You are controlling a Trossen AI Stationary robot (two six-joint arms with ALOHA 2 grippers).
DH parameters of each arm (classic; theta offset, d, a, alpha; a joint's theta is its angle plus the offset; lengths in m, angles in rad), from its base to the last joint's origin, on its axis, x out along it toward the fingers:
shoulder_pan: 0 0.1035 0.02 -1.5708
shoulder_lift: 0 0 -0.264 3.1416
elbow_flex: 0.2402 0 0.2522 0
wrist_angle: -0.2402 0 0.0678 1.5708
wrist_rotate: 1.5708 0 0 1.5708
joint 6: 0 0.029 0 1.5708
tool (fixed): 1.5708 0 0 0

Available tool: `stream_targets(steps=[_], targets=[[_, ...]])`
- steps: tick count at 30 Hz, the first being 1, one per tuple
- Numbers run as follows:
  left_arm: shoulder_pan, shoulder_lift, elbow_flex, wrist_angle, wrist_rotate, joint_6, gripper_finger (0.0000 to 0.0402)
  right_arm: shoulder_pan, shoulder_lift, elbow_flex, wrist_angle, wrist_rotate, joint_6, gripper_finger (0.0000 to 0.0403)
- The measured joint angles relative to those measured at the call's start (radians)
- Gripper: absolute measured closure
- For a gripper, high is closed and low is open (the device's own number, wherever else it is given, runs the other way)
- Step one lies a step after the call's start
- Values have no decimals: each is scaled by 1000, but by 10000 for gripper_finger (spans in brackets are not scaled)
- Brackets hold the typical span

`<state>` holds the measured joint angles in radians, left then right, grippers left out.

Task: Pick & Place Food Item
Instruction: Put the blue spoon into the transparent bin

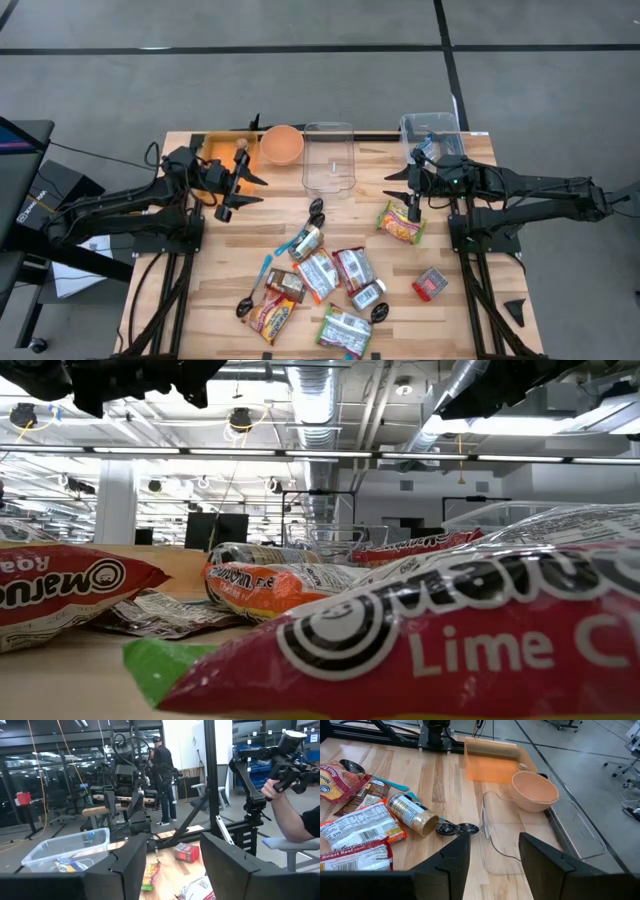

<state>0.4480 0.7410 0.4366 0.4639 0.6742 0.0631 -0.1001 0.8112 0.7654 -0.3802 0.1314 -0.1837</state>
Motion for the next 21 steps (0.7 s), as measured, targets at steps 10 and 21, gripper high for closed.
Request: stream_targets(steps=[10,21], targets=[[-5,0,0,1,-2,0,235,0,0,0,0,0,0,239],[-265,1,5,22,-377,119,238,0,0,0,17,0,0,239]])
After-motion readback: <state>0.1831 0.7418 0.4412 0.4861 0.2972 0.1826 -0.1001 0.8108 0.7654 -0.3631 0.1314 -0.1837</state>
